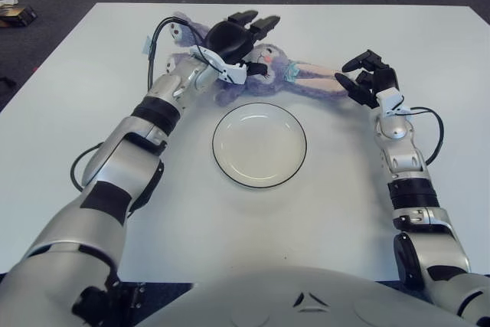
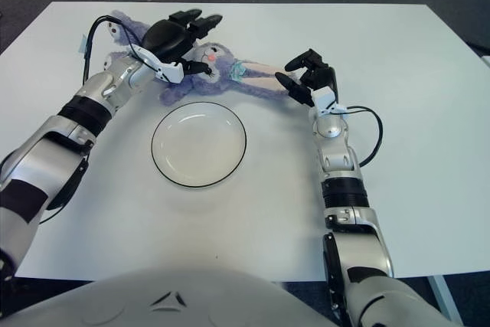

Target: Put the doll into the plate.

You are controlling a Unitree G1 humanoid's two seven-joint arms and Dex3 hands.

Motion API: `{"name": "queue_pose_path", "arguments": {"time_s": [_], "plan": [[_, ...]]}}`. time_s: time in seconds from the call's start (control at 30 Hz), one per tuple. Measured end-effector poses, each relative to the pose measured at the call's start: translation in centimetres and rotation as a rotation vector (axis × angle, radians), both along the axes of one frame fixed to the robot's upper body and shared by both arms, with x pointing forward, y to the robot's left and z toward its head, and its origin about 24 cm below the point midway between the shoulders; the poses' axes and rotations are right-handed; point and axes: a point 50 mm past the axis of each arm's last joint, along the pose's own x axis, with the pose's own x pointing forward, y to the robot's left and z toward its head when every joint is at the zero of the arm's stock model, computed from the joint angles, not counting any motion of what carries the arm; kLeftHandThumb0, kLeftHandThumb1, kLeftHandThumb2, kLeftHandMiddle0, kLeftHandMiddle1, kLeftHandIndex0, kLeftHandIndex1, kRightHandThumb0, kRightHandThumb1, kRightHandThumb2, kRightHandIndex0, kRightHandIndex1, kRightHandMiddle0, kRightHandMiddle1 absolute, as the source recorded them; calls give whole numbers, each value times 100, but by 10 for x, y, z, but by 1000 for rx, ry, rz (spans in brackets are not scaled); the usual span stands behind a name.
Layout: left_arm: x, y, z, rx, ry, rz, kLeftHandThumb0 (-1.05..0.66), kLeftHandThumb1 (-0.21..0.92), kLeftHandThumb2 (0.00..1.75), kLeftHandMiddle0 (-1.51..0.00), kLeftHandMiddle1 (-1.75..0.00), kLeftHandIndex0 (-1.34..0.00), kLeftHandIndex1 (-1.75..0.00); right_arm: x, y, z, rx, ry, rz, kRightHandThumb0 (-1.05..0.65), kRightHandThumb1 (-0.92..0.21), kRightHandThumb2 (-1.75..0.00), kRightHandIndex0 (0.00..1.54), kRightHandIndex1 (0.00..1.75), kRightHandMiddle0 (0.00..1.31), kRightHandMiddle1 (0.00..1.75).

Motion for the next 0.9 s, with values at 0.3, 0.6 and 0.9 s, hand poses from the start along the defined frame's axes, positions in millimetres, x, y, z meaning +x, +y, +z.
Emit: {"name": "queue_pose_path", "arguments": {"time_s": [0.3, 0.6, 0.9], "plan": [[-8, 22, 13, 63, -129, 89, -102, 92, 81, -32, -3, -27, -4, 8, 6, 13, -106, -39, 28, -37, -92, -19, 83, 175, 55, 138], [-11, 39, 19, 64, -169, 145, -104, 92, 83, -35, -3, -31, -6, 12, 10, 26, -158, -83, 44, -37, -92, -18, 82, 175, 56, 137], [-20, 66, 22, 51, -198, 207, -105, 92, 85, -39, -3, -37, -8, 15, 12, 41, -243, -131, 52, -37, -92, -18, 80, 175, 57, 136]]}}
